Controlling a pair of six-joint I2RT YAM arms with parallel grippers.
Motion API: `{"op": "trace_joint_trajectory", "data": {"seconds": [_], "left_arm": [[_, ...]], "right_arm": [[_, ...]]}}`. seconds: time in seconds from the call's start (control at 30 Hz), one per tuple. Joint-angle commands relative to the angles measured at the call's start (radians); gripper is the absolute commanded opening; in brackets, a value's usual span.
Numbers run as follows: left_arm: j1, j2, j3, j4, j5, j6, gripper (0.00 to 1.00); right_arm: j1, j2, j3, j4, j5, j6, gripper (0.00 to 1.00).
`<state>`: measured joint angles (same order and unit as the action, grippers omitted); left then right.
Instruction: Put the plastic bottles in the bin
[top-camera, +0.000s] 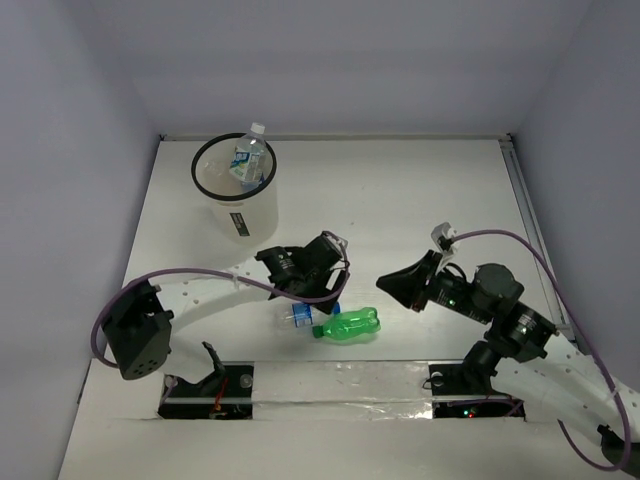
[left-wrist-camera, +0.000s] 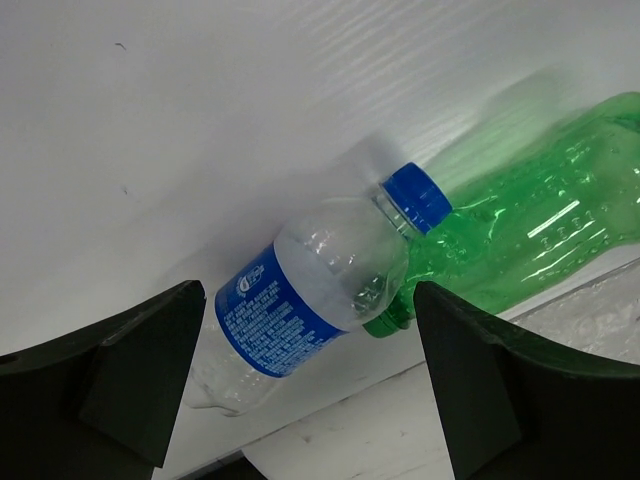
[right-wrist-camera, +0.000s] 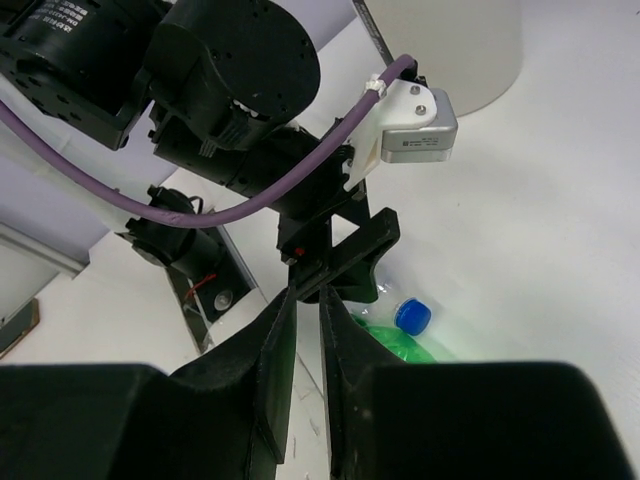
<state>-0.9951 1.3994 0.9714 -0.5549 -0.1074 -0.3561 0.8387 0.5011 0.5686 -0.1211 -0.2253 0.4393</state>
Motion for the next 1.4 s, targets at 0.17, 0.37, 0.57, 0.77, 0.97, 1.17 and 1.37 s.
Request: {"op": "trace_joint_trajectory", "data": {"seconds": [0.17,0.37,0.57,0.77,0.97,1.17,1.37], "left_arm": [[-0.013,0.021,0.006,-0.088,0.025,-0.03,0.85],[-0.013,0.062,0.01,-0.105,0.018,-0.021,0.84],[-0.013,0.136,0.035,-0.108,-0.015,-0.001,0.83],[-0.002,0.161,0.049,-0.074,-0.066,0.008,0.69],[0.05,0.147,0.047,-0.045,-0.1,0.037,0.46],[0.093,0.017,0.13,-0.051,-0.115,0.046,0.45],[0.157,-0.193,0.295,0.009,-0.114,0.037,0.45]], "right_arm": [[0.002,-0.018,-0.01,0.014,-0.019,0.007,0.22],[0.002,-0.004,-0.029,0.035,-0.054,0.019,0.23],[0.002,0.01,-0.026,0.037,-0.068,0.021,0.24],[0.002,0.007,-0.041,0.041,-0.063,0.022,0.25],[0.002,0.101,-0.065,0.089,-0.12,0.032,0.41],[0.02,0.152,-0.065,0.074,-0.065,0.029,0.6],[0.066,0.246,-0.052,0.042,-0.034,0.022,0.72]]}}
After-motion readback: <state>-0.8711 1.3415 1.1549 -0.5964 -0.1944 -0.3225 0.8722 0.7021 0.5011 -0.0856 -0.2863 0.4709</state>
